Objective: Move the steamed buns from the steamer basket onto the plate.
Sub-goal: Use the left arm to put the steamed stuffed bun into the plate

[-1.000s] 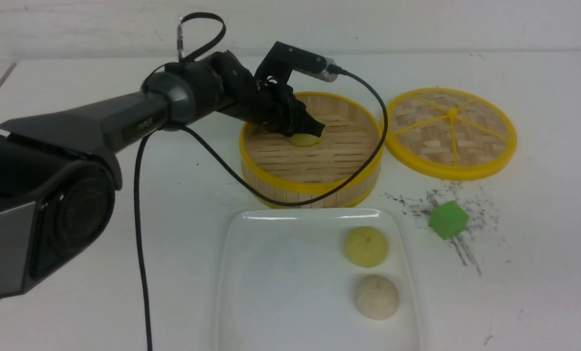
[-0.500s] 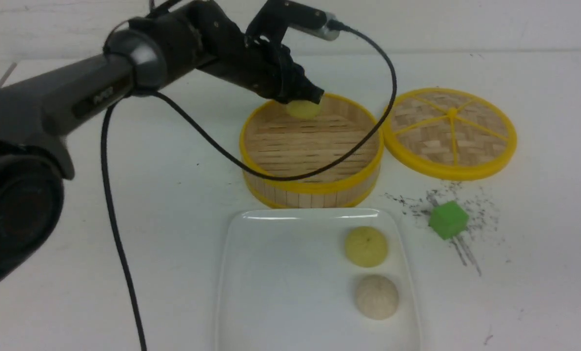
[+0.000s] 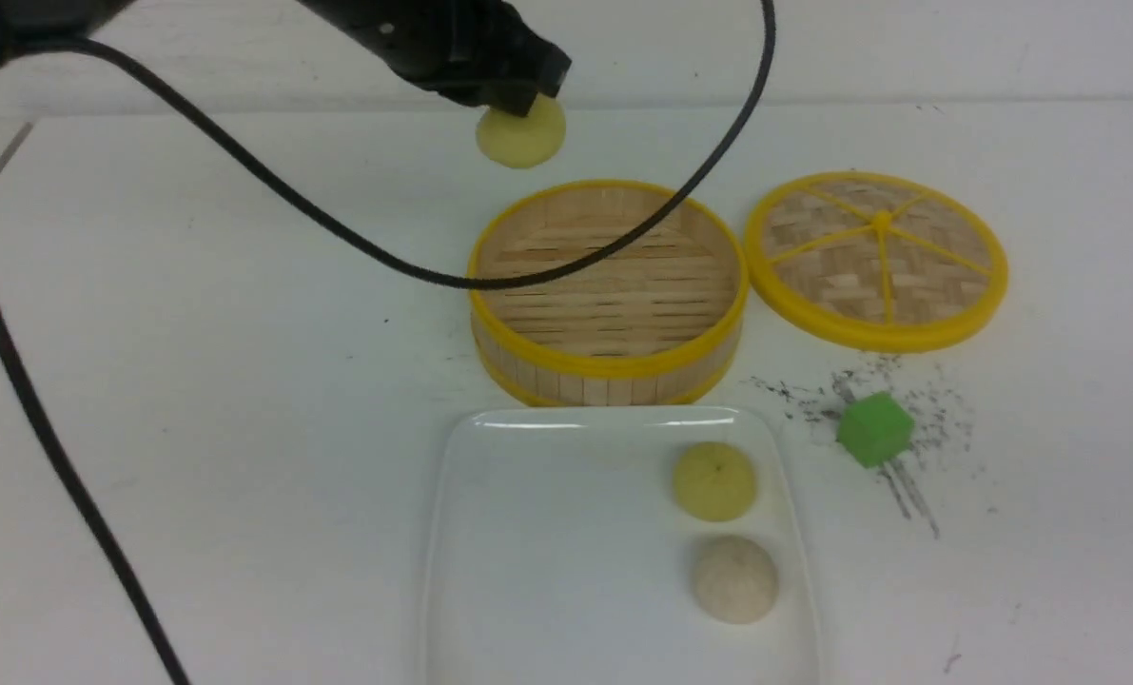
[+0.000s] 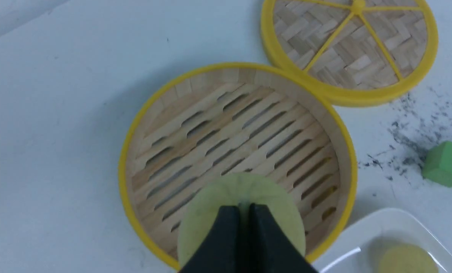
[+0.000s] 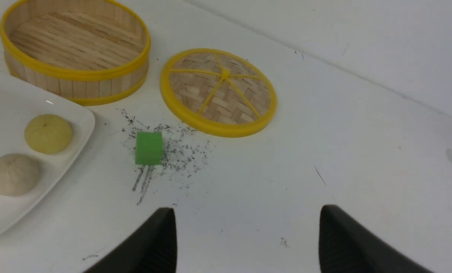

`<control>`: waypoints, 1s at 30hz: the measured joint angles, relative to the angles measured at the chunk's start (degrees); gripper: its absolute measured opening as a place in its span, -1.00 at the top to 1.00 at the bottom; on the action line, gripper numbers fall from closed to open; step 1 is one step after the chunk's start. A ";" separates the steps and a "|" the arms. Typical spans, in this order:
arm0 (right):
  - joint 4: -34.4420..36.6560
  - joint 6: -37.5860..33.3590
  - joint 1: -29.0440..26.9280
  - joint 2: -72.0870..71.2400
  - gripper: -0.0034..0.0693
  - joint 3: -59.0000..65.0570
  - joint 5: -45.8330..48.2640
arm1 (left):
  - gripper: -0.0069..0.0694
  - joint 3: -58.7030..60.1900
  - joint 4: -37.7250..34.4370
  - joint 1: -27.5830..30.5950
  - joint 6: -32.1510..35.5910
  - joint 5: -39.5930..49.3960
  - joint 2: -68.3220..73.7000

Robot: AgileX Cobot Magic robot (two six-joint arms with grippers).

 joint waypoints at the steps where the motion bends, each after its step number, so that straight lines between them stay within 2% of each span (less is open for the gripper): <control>1: 0.00 0.00 0.00 0.00 -0.46 0.00 -0.02 | 0.76 0.00 0.29 0.00 -1.63 2.34 -1.85; 10: 0.00 0.00 0.00 0.00 -0.46 0.00 -0.02 | 0.76 0.00 0.00 -0.15 -9.69 17.55 -10.45; 17: 1.24 0.00 0.00 0.00 -0.46 0.00 -0.02 | 0.76 5.32 -0.90 -3.85 -10.29 17.19 -11.36; 20: 2.03 0.00 0.00 0.00 -0.46 0.00 -0.02 | 0.76 10.85 -1.09 -4.50 -10.29 15.08 -11.36; 22: 2.56 -0.04 0.00 0.00 -0.46 0.00 0.05 | 0.76 19.27 -0.97 -4.63 -10.18 9.40 -11.36; 23: 2.58 -0.04 0.00 0.00 -0.46 0.00 0.05 | 0.76 19.91 -0.98 -4.63 -10.04 8.90 -11.30; 26: 2.63 -0.04 0.00 0.00 -0.46 0.00 1.50 | 0.76 30.24 -1.33 -4.63 -7.40 -1.47 -10.97; 30: 2.63 -0.11 0.00 0.00 -0.46 0.00 2.64 | 0.76 37.55 -4.13 -4.63 -3.47 -11.56 -10.11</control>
